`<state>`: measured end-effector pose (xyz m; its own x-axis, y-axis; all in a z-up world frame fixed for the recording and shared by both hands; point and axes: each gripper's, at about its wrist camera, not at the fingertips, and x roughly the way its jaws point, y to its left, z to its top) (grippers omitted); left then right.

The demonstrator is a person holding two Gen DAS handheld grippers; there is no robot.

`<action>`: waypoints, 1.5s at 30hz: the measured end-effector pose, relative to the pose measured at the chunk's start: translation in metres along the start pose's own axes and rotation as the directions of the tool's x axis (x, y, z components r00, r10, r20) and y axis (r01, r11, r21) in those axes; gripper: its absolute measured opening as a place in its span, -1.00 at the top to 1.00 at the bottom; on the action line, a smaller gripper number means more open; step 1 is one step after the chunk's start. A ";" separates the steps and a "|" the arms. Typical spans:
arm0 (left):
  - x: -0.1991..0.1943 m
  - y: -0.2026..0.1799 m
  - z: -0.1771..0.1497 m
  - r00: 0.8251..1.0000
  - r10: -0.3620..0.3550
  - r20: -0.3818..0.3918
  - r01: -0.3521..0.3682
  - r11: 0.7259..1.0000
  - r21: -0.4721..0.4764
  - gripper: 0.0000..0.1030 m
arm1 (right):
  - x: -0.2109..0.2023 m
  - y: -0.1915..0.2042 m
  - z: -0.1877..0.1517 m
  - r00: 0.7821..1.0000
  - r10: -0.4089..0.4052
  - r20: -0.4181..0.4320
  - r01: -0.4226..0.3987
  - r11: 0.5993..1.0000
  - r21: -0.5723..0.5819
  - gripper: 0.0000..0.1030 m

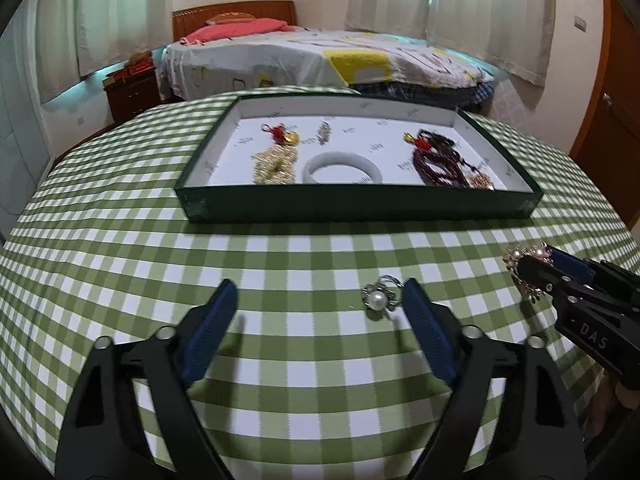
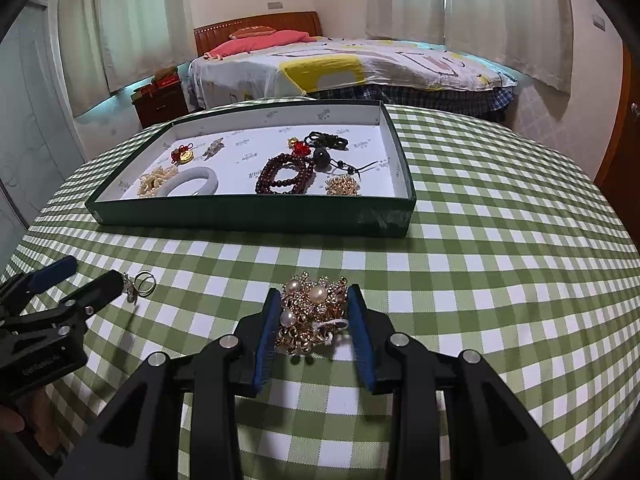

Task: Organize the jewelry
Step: 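Grasp the pearl ring with the left tool while the right tool grasps the gold-pearl cluster brooch, then lift the pearl ring and cluster brooch over the box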

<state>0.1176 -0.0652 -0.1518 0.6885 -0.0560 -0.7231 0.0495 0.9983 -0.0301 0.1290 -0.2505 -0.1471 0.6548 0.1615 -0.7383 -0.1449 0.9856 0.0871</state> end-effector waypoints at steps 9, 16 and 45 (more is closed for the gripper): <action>0.013 -0.011 0.001 0.998 -0.038 -0.054 0.039 0.999 0.024 0.01 | 0.001 -0.004 -0.001 1.000 0.024 0.001 -0.024 1.000 0.020 0.33; 0.015 -0.013 0.002 0.997 -0.055 -0.046 0.057 0.997 0.046 0.44 | 0.001 -0.005 -0.001 1.000 0.030 0.004 -0.030 0.999 0.027 0.33; 0.011 -0.001 0.003 0.998 -0.054 -0.035 0.054 0.998 0.017 0.60 | 0.001 0.003 -0.001 1.000 0.029 0.013 -0.029 0.999 0.015 0.33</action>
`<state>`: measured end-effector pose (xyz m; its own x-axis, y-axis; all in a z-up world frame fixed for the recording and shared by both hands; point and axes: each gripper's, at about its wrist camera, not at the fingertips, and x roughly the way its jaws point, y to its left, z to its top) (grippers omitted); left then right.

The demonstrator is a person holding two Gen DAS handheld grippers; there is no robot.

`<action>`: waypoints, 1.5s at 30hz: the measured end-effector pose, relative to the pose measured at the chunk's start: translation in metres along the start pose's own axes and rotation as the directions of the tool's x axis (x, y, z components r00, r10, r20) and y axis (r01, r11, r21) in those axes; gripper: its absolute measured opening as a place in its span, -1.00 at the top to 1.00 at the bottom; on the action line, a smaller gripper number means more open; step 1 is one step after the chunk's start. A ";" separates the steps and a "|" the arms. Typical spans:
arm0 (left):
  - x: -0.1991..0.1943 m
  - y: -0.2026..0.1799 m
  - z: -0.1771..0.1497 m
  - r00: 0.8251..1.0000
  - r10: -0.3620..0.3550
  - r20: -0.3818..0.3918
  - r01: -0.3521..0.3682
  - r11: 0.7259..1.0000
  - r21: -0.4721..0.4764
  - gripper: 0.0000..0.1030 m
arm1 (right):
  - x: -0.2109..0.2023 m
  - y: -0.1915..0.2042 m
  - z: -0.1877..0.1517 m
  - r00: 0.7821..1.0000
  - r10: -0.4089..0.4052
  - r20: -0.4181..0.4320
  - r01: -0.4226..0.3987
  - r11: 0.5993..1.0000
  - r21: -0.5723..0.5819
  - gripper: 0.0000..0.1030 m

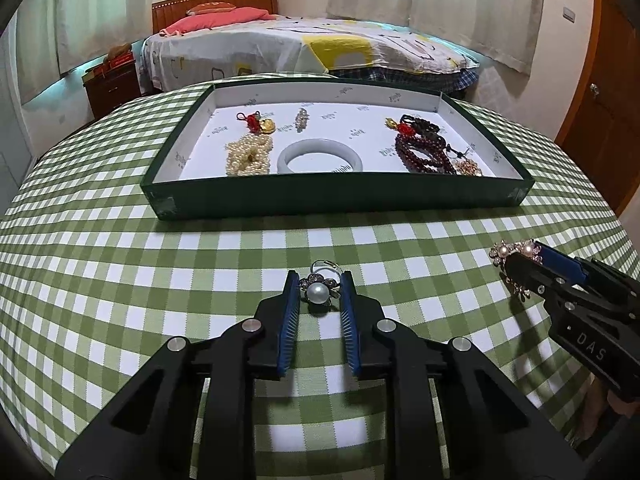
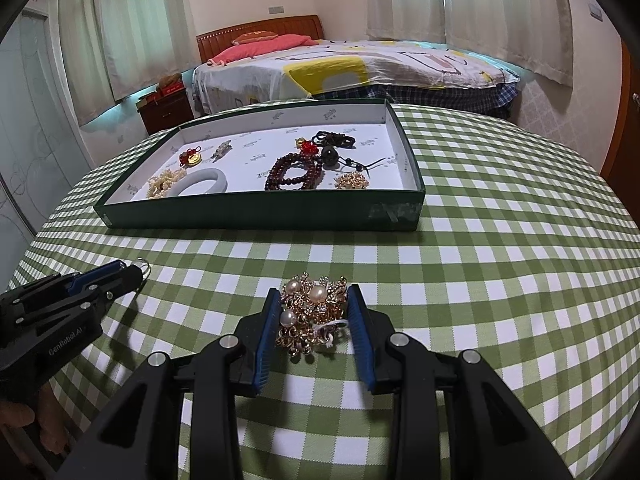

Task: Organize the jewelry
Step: 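Lift the pearl ring and cluster brooch over the box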

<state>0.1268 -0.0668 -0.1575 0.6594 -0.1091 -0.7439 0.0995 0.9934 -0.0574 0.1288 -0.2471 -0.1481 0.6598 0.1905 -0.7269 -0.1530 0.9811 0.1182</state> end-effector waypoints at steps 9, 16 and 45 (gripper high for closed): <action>-0.010 0.007 0.003 1.000 0.008 0.024 -0.007 1.000 -0.020 0.60 | -0.006 0.008 -0.001 1.000 0.000 0.014 0.000 1.000 -0.016 0.33; -0.027 0.007 0.016 0.997 -0.004 0.073 0.006 1.000 -0.025 0.60 | -0.025 0.016 0.011 0.997 0.017 0.070 -0.015 1.000 -0.027 0.33; -0.004 -0.010 0.175 0.957 -0.023 0.291 0.028 1.000 -0.014 0.60 | -0.013 0.012 0.147 0.956 0.020 0.293 0.006 0.996 -0.089 0.33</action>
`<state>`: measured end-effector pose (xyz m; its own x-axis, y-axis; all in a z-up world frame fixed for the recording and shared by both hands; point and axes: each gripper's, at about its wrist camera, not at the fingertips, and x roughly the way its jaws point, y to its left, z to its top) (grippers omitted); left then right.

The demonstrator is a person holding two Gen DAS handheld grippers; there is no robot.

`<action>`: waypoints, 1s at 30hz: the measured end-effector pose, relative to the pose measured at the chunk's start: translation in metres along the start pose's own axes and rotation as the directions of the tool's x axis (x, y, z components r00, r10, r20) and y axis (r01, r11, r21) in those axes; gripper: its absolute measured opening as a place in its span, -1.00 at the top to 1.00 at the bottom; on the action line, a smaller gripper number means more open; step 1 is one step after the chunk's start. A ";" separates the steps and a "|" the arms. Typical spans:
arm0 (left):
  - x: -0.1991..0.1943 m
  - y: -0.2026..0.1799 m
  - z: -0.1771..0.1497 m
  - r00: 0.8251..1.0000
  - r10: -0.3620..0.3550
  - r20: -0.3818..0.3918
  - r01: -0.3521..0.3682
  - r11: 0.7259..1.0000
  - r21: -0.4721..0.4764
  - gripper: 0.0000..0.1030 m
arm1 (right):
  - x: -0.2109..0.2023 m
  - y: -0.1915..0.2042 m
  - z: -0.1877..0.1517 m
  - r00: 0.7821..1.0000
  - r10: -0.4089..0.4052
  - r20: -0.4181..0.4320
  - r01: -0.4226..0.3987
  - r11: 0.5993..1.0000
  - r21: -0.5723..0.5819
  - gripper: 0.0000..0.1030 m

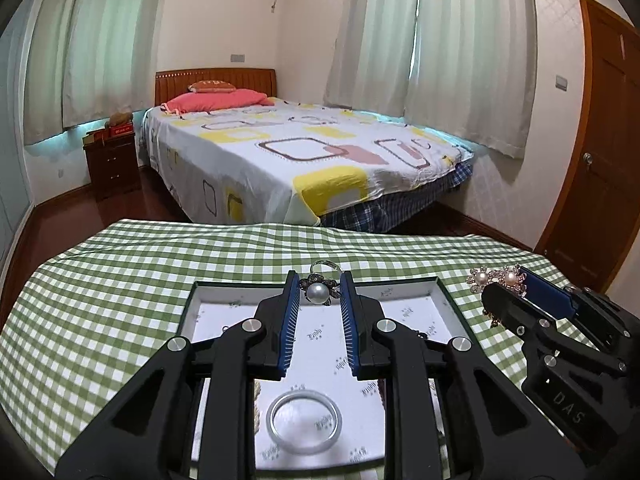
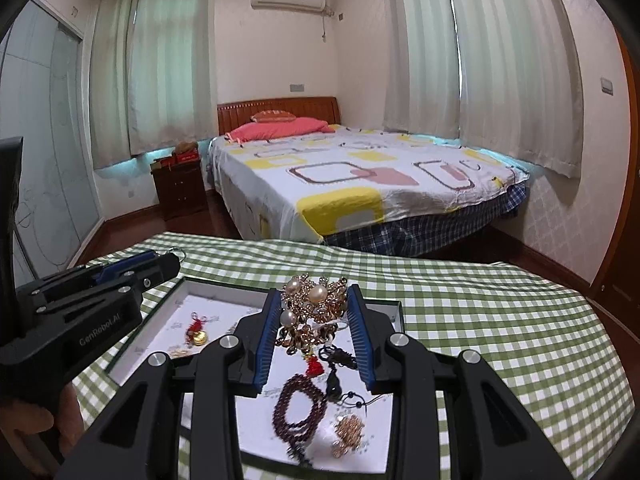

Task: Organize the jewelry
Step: 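Lift the pearl ring and cluster brooch over the box, then lower both items into the box and open both tools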

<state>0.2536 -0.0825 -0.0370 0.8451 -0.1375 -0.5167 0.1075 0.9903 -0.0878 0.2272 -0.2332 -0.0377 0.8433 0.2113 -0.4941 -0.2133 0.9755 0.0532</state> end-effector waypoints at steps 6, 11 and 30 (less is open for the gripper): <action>0.047 -0.002 -0.015 0.996 0.022 -0.084 -0.021 1.000 0.013 0.60 | 0.034 -0.009 -0.010 0.998 -0.007 -0.061 0.008 1.000 0.006 0.33; 0.078 0.001 -0.031 0.986 0.031 -0.164 -0.029 1.000 0.011 0.60 | 0.057 -0.016 -0.025 0.993 -0.009 -0.117 0.011 1.000 0.020 0.33; 0.119 -0.008 -0.050 0.940 0.089 -0.329 -0.067 0.995 0.079 0.60 | 0.101 -0.035 -0.054 0.951 -0.001 -0.309 0.013 0.999 0.038 0.33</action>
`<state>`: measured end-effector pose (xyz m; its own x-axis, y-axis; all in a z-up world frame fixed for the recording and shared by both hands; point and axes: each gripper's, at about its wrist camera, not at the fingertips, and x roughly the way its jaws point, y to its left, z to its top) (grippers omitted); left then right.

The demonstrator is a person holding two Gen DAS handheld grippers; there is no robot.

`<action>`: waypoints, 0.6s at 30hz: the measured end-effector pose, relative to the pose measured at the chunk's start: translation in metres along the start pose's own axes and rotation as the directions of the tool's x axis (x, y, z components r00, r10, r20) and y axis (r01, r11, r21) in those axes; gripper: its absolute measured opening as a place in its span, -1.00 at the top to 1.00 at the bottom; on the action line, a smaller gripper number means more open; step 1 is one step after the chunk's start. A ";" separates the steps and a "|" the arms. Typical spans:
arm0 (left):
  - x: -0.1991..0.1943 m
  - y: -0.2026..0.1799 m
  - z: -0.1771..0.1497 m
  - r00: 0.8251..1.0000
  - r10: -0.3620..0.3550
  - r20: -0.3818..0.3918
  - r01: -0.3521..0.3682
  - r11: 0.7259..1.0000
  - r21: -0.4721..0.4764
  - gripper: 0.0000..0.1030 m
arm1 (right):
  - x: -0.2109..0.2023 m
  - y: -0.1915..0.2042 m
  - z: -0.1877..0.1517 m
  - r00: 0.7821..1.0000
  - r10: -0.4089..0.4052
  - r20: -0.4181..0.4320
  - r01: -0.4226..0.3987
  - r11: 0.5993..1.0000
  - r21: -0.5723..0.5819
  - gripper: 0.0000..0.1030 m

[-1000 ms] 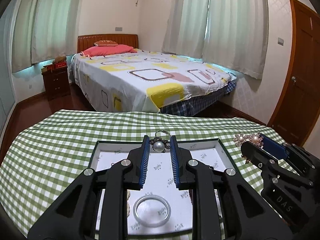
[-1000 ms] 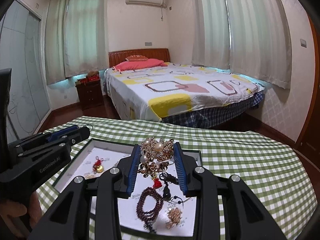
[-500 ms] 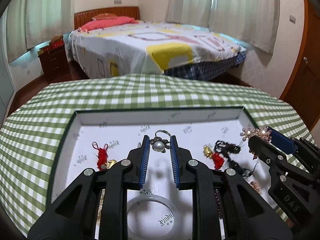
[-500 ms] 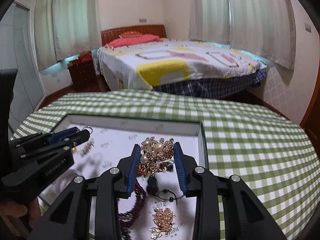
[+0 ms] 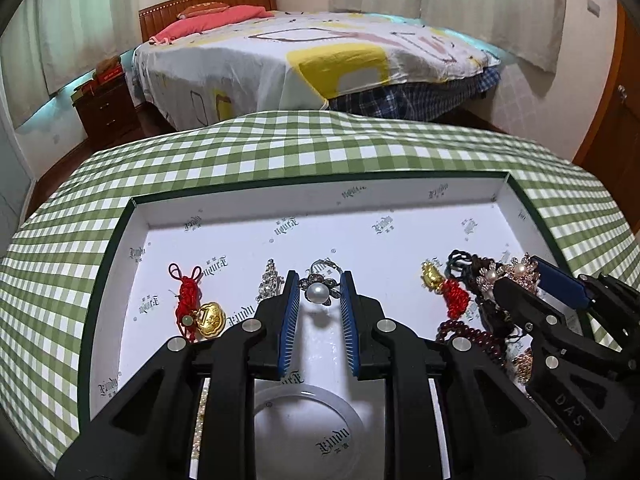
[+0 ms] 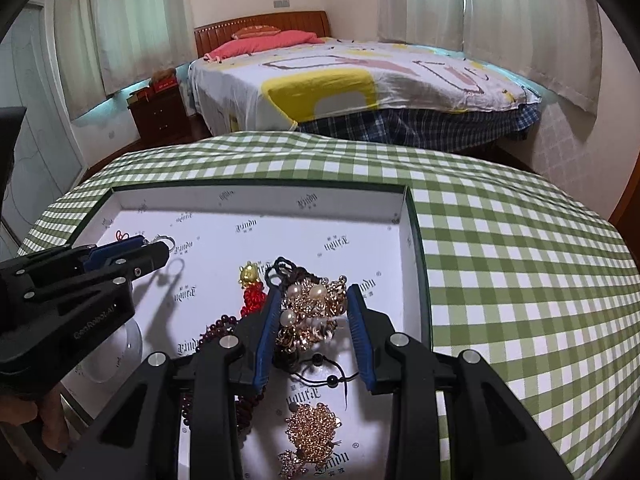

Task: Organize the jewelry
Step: 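Lower both items into the box and open both tools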

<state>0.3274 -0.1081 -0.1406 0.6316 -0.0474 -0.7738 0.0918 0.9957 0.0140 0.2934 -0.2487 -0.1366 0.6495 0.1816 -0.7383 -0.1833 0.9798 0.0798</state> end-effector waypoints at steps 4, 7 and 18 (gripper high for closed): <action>0.001 -0.003 0.000 1.000 0.013 -0.012 -0.013 1.000 0.015 0.60 | 0.000 0.000 0.000 1.000 0.001 -0.002 -0.001 1.000 -0.003 0.33; 0.001 -0.004 -0.002 1.000 0.023 -0.014 -0.023 0.999 0.024 0.60 | 0.000 0.000 -0.001 1.000 0.002 -0.001 -0.002 1.000 -0.003 0.33; -0.001 -0.004 0.000 1.000 0.029 -0.008 -0.028 0.999 0.024 0.42 | 0.000 0.001 -0.002 1.000 0.004 -0.003 -0.004 1.000 -0.003 0.31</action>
<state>0.3266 -0.1120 -0.1404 0.6276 -0.0182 -0.7784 0.0921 0.9944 0.0510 0.2915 -0.2484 -0.1375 0.6468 0.1857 -0.7397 -0.1884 0.9787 0.0810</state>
